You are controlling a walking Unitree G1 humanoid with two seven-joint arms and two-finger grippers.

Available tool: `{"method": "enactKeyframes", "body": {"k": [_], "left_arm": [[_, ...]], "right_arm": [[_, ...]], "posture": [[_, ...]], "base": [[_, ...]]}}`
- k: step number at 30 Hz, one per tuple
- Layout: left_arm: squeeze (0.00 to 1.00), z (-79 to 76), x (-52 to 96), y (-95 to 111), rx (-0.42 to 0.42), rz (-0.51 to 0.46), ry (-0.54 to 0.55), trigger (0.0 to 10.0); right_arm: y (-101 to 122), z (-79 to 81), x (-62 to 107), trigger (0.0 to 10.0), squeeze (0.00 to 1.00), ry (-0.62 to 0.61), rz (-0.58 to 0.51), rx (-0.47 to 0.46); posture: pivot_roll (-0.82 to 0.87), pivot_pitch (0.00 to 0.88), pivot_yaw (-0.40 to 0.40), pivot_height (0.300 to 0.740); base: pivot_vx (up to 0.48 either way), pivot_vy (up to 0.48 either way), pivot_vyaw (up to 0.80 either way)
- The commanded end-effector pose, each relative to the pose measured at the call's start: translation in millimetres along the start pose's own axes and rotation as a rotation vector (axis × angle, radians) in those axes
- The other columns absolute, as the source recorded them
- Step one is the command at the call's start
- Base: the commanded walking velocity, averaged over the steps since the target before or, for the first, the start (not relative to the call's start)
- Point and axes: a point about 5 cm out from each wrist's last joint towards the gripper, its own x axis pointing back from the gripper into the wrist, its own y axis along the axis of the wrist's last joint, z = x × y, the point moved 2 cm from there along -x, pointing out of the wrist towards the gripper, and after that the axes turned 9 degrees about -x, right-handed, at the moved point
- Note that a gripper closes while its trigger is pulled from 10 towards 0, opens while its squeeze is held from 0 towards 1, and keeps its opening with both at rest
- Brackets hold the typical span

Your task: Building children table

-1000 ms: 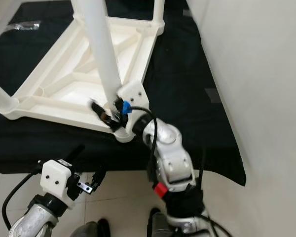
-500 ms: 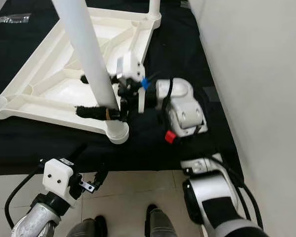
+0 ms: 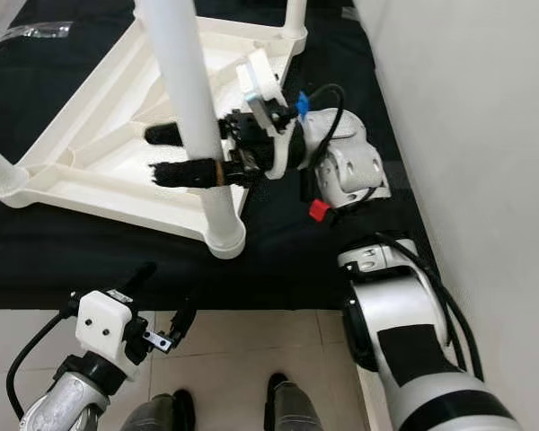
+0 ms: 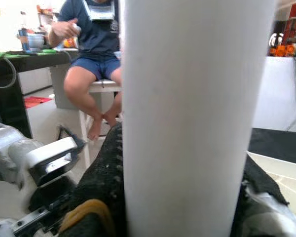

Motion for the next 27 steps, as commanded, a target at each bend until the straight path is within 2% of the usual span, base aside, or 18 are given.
{"method": "enactKeyframes", "body": {"k": [1,3,5,8,9,10,11,12,16,17,18,19,20,21,24,25,26,27], "left_arm": [[0.00,-1.4,3.8,-2,-0.008,0.024,-0.006,10.0],[0.00,-1.8,4.0,-3,-0.006,0.025,-0.003,10.0],[0.00,-1.7,4.4,-3,-0.006,0.026,0.000,10.0],[0.00,-1.5,4.8,-3,-0.005,0.026,0.003,10.0],[0.00,-0.5,6.2,-3,-0.005,0.029,0.005,10.0],[0.00,-0.5,6.2,-3,-0.005,0.029,0.005,10.0],[0.00,1.5,7.8,-4,-0.006,0.033,0.005,10.0],[0.00,3.9,8.0,-5,-0.006,0.037,0.001,10.0],[0.00,3.9,8.0,-5,-0.006,0.037,0.001,10.0],[0.00,5.4,7.6,-6,-0.005,0.040,-0.005,10.0],[0.00,5.5,6.0,-8,-0.003,0.042,-0.019,10.0],[0.00,5.5,6.0,-8,-0.003,0.042,-0.019,10.0],[0.00,5.3,4.3,-9,-0.002,0.044,-0.027,10.0],[0.00,5.2,3.1,-10,-0.003,0.045,-0.028,10.0],[0.00,5.4,2.0,-11,-0.007,0.045,-0.018,10.0],[0.00,5.7,1.7,-11,-0.010,0.043,-0.008,10.0],[0.00,5.7,1.7,-11,-0.010,0.043,-0.008,10.0],[0.00,5.9,1.1,-10,-0.013,0.041,-0.001,10.0]], "right_arm": [[-3,4.1,1.2,0.0,0.00,0.029,0.015,0.006],[-20,14.3,14.1,0.0,0.00,-0.046,0.063,0.002],[-34,20.7,18.5,0.0,0.00,-0.119,0.088,-0.003],[-43,25.3,20.6,0.0,0.00,-0.168,0.104,-0.006],[-78,23.5,13.7,0.0,0.00,-0.480,0.139,-0.112],[-78,23.5,13.7,0.0,0.00,-0.480,0.139,-0.112],[-114,20.4,20.6,0.0,0.00,-0.947,0.238,-0.176],[-137,45.8,7.8,0.0,0.00,-1.135,0.292,-0.185],[-137,45.8,7.8,0.0,0.00,-1.135,0.292,-0.185],[-141,62.2,-0.6,0.0,0.00,-1.242,0.314,-0.156],[-132,58.8,-11.9,0.0,0.00,-1.219,0.287,-0.108],[-132,58.8,-11.9,0.0,0.00,-1.219,0.287,-0.108],[-125,49.6,-17.6,0.0,0.00,-1.185,0.256,-0.083],[-118,37.8,-17.0,0.0,0.00,-1.183,0.247,-0.060],[-112,29.0,-16.6,0.0,0.00,-1.176,0.232,-0.047],[-106,25.4,-20.8,10.0,0.00,-1.141,0.211,-0.011],[-106,25.4,-20.8,10.0,0.00,-1.141,0.211,-0.011],[-99,26.2,-29.4,10.0,0.00,-1.104,0.174,0.008]], "posture": [[0.14,0.294,-0.032,0.740],[0.13,0.296,-0.036,0.740],[0.13,0.297,-0.037,0.740],[0.12,0.299,-0.039,0.740],[0.12,0.301,-0.034,0.740],[0.12,0.301,-0.034,0.740],[0.10,0.301,-0.016,0.740],[0.09,0.308,0.020,0.740],[0.09,0.308,0.020,0.740],[0.09,0.309,0.026,0.740],[0.08,0.295,0.049,0.740],[0.08,0.295,0.049,0.740],[0.09,0.283,0.044,0.740],[0.09,0.280,0.037,0.740],[0.10,0.276,0.022,0.740],[0.10,0.276,0.014,0.740],[0.10,0.276,0.014,0.740],[0.11,0.275,0.011,0.740]], "base": [[0.000,0.000,0.00],[0.000,0.000,0.00],[0.000,0.000,0.00],[0.000,0.000,0.00],[0.000,0.000,0.00],[0.000,0.000,0.00],[0.000,0.000,0.00],[0.000,0.000,0.00],[0.000,0.000,0.00],[0.000,0.000,0.00],[0.000,0.000,0.00],[0.000,0.000,0.00],[0.000,0.000,0.00],[0.000,0.000,0.00],[0.000,0.000,0.00],[0.000,0.000,0.00],[0.000,0.000,0.00],[0.000,0.000,0.00]]}}
